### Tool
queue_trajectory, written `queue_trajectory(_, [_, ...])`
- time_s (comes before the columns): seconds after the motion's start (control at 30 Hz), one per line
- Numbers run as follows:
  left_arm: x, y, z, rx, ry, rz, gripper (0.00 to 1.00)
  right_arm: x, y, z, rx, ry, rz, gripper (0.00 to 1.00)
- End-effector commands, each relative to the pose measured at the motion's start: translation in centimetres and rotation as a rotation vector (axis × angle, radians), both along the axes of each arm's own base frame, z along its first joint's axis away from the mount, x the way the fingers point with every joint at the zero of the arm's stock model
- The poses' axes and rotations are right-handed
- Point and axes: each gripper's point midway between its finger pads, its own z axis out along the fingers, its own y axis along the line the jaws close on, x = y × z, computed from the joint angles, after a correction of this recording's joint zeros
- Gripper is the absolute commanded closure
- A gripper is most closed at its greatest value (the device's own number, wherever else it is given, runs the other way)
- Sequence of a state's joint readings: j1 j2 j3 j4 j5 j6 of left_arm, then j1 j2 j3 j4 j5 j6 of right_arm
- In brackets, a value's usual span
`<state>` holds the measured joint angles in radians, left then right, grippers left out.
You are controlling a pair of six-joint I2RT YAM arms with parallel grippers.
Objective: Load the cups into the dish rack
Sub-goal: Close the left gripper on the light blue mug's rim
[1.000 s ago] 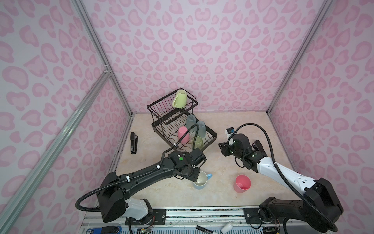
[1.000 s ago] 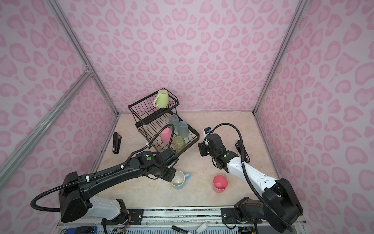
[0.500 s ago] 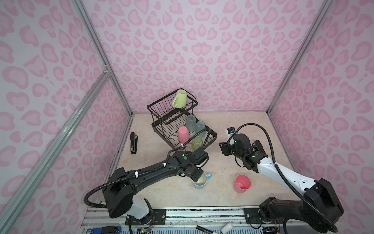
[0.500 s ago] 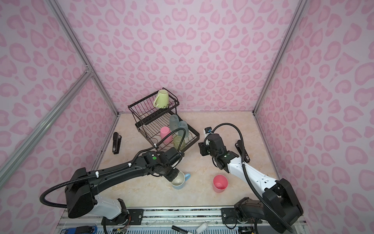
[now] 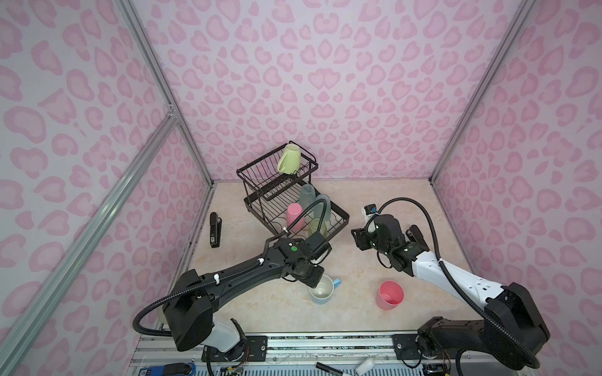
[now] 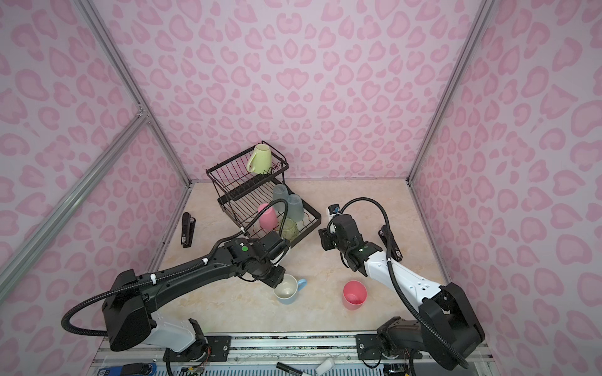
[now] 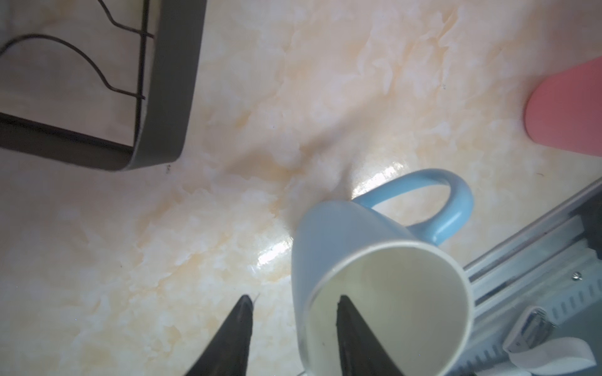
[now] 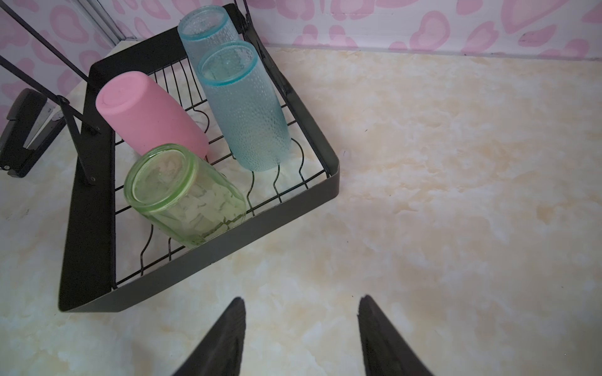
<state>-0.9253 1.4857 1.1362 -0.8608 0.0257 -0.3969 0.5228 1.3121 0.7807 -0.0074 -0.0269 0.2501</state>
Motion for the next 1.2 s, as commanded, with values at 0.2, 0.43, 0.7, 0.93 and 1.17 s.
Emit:
queue_trajectory(0.2, [-1.9,1.9,-0.7,0.080,0.127,0.175,0.58,0.2,0.1,0.0,0.006,-0.014,-0.002,0.44])
queue_trajectory(0.43, [-2.5,2.0,-1.5,0.086,0.143,0.212,0.59,0.2,0.0,-0.3,0.010,-0.012,-0.004,0.45])
queue_trajectory(0.7, [-1.3,1.3,-1.6,0.080,0.096,0.236,0.69,0.1,-0.1,-0.2,0.009,-0.013,-0.007,0.45])
queue_trajectory(0.93, [-1.1,0.8,-2.2,0.072,0.093,0.243,0.78,0.1,-0.2,-0.1,0.009,-0.013,-0.011,0.45])
queue_trajectory(1.17, [-0.7,0.3,-2.2,0.045,0.070,0.257,0.86,0.1,-0.3,-0.3,0.010,-0.009,-0.015,0.45])
